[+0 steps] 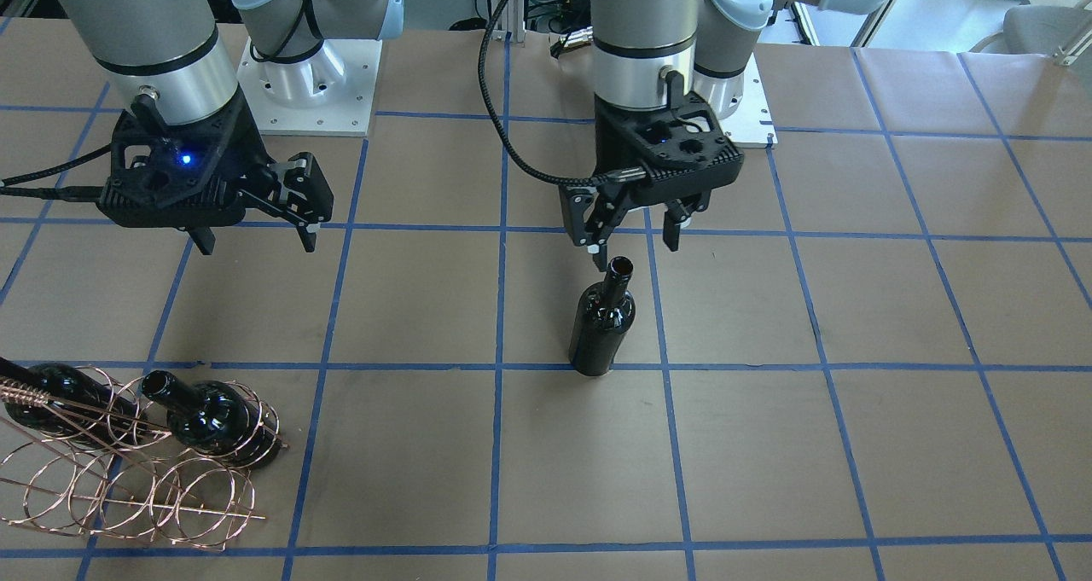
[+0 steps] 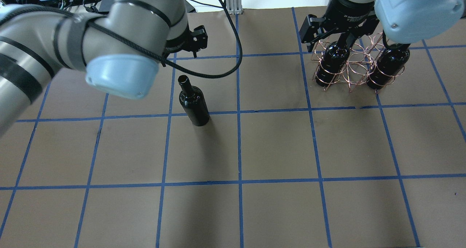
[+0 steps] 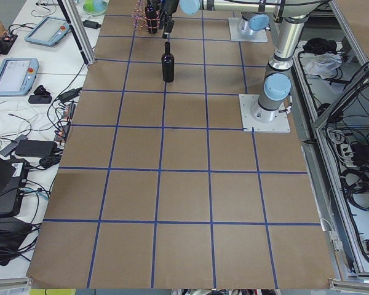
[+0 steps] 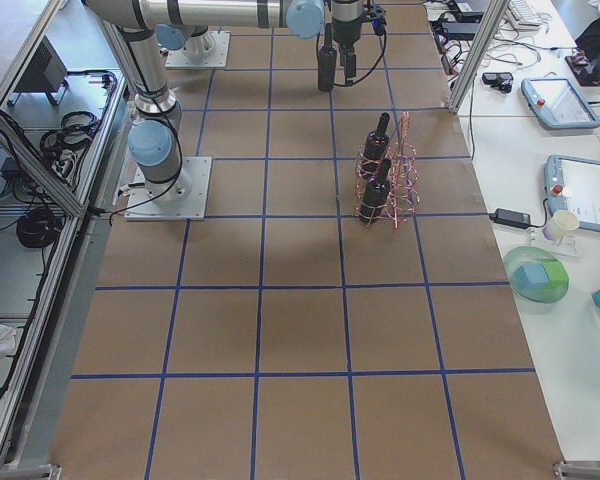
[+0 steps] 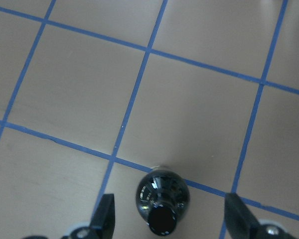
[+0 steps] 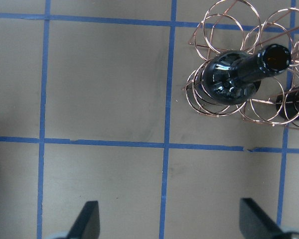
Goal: Place wine into wine basket
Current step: 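Raise the left gripper away while the right gripper moves toward the bottle, then lower the right gripper over the bottle neck and close on it, then lift the bottle with the right gripper and carry it to the copper rack, then lower the bottle with the right gripper into the empty rack slot, then push the bottle down into the rack slot with the right gripper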
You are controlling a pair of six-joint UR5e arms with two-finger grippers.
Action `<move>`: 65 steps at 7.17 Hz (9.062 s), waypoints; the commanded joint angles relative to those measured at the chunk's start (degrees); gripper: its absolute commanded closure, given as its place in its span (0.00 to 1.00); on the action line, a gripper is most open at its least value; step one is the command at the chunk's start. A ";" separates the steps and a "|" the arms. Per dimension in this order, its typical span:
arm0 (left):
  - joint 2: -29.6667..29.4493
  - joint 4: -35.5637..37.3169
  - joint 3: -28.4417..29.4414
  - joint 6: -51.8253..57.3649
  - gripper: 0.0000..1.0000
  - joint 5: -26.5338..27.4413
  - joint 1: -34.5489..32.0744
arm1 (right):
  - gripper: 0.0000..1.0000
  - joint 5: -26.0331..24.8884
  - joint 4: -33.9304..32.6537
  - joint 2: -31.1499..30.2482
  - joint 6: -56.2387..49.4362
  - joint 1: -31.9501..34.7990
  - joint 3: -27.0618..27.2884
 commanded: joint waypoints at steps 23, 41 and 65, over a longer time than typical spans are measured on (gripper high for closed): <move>7.72 -24.74 5.85 55.55 0.00 -10.67 33.76 | 0.18 0.66 -6.33 25.36 31.08 30.68 -17.93; 8.51 -24.57 5.05 46.19 0.00 -13.22 28.60 | 1.00 -0.04 2.15 18.46 17.42 22.27 -17.49; 7.10 -19.91 3.83 29.18 0.00 -11.46 13.63 | 1.00 -0.66 5.10 11.21 -29.47 -15.12 -14.33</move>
